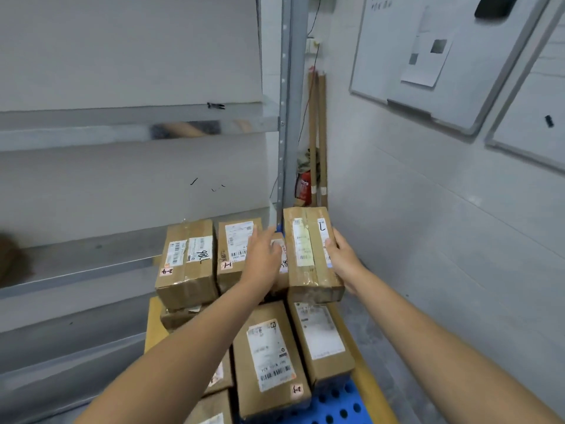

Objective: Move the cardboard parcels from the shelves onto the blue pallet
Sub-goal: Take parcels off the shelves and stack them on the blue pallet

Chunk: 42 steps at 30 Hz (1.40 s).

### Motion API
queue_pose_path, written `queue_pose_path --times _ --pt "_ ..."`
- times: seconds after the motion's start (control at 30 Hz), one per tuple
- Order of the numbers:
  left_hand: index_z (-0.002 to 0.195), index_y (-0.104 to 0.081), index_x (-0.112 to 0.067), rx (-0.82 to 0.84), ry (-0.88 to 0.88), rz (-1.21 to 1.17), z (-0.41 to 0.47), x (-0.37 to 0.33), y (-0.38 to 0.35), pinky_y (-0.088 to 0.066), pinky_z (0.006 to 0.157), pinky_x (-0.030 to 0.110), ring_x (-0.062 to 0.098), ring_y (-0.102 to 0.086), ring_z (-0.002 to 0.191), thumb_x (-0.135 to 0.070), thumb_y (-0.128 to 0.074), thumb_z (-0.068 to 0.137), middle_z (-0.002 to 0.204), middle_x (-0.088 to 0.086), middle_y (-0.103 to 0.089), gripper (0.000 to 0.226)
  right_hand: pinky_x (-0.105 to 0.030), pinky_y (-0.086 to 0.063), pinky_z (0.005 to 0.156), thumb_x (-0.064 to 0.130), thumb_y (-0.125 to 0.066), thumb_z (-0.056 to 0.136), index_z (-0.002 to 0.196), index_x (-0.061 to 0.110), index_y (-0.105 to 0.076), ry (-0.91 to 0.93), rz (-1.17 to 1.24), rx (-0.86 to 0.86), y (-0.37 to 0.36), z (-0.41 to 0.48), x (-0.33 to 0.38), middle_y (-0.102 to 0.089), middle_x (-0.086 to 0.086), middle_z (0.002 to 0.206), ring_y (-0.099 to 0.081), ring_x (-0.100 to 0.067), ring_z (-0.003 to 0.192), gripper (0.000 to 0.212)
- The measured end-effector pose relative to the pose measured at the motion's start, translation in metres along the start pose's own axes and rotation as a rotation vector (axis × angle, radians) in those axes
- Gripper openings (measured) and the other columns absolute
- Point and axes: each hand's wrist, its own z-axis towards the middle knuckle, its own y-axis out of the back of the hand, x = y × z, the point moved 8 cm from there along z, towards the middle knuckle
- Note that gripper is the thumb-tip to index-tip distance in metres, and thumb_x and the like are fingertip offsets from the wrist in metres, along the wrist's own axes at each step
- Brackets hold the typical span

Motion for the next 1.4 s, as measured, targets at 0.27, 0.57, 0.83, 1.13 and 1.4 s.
queue_pose_path --times 0.27,0.57,0.83,1.13,1.4 --pt "0.139 -0.047 -0.01 -0.027 -0.053 0.391 0.064 0.048 0.024 -0.028 0.118 0.043 0.03 -0.026 0.147 -0.016 -0.039 0.104 0.146 0.009 -0.045 0.037 -0.048 -0.041 0.109 0.026 -0.032 0.106 0.153 0.028 -0.024 -0.032 -0.136 0.08 -0.05 0.081 -0.012 -0.042 -0.001 0.151 -0.047 -0.023 0.132 0.048" --pt "0.156 -0.025 -0.017 -0.033 -0.06 0.546 0.067 0.064 0.012 -0.004 0.123 0.031 0.013 -0.009 0.152 -0.025 -0.028 0.107 0.165 -0.001 -0.018 0.05 -0.02 -0.048 0.065 0.028 -0.03 0.107 0.149 0.031 -0.031 -0.125 -0.155 0.157 -0.062 0.118 -0.052 -0.053 -0.001 0.138 -0.058 -0.009 0.096 0.043" --pt "0.155 -0.025 -0.015 -0.058 0.02 0.531 0.061 0.055 0.007 -0.005 0.124 0.032 0.014 -0.009 0.152 -0.024 -0.03 0.107 0.164 0.001 -0.018 0.05 -0.048 -0.04 0.108 0.036 -0.029 0.105 0.154 0.035 -0.009 -0.154 -0.169 0.262 -0.07 0.125 -0.064 -0.039 -0.003 0.152 -0.046 -0.026 0.133 0.053" --pt "0.155 -0.025 -0.015 -0.088 0.03 0.547 0.026 0.031 0.015 -0.008 0.122 0.03 0.014 -0.012 0.152 -0.026 -0.034 0.106 0.164 0.002 -0.02 0.051 -0.05 -0.024 0.117 0.039 -0.042 0.1 0.155 0.024 -0.007 0.089 -0.545 0.14 -0.065 0.126 -0.014 -0.008 -0.003 0.161 -0.004 -0.026 0.148 0.067" --pt "0.157 -0.016 -0.01 -0.224 0.063 0.716 -0.017 0.015 0.086 0.003 0.123 0.033 0.017 -0.002 0.153 -0.026 -0.032 0.106 0.165 0.004 -0.012 0.056 -0.04 -0.018 0.12 0.033 -0.038 0.103 0.153 0.02 -0.026 0.43 -0.532 0.457 -0.162 0.045 0.079 -0.021 -0.005 0.16 -0.018 -0.022 0.148 0.053"
